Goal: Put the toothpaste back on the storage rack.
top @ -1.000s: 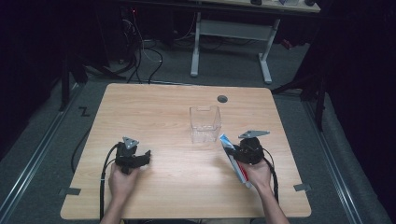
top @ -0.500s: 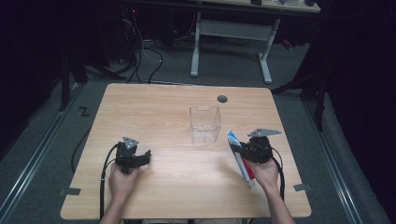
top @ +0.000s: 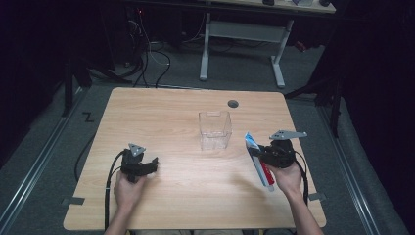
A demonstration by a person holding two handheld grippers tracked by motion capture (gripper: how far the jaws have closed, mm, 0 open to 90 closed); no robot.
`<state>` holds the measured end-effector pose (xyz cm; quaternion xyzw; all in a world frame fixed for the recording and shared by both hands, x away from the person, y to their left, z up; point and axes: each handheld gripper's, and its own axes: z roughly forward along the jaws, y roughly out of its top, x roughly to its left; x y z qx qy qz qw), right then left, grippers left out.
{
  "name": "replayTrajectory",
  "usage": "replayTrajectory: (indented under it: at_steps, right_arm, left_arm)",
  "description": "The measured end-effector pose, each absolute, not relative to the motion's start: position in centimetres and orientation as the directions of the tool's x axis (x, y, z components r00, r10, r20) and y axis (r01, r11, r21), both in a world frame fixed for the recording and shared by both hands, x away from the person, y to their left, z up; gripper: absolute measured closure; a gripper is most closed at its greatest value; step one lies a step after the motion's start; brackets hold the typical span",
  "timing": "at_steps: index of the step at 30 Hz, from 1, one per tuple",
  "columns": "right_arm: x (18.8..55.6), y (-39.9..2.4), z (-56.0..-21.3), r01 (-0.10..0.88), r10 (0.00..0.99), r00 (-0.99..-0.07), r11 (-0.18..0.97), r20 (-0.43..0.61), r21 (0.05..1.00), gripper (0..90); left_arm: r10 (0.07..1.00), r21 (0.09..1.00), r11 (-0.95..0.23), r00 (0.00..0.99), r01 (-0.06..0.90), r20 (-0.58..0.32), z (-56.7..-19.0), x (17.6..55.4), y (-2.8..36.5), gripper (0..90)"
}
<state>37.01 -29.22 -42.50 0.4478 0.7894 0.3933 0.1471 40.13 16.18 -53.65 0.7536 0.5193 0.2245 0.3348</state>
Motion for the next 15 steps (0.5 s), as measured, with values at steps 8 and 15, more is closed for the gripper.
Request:
replayTrajectory:
  at_steps: [8,15]
  right_arm:
    - [36.2,-28.5,-40.5,0.542,0.83,-0.544,0.24,0.119,0.805,73.8]
    - [36.1,-27.9,-39.7,0.52,0.834,-0.539,0.219,0.118,0.826,73.7]
  left_arm:
    - [0.932,0.737,-0.238,0.362,0.633,-0.01,-53.6,40.1,16.2,25.3]
    - [0.932,0.737,-0.238,0.362,0.632,-0.01,-53.6,40.0,16.2,25.2]
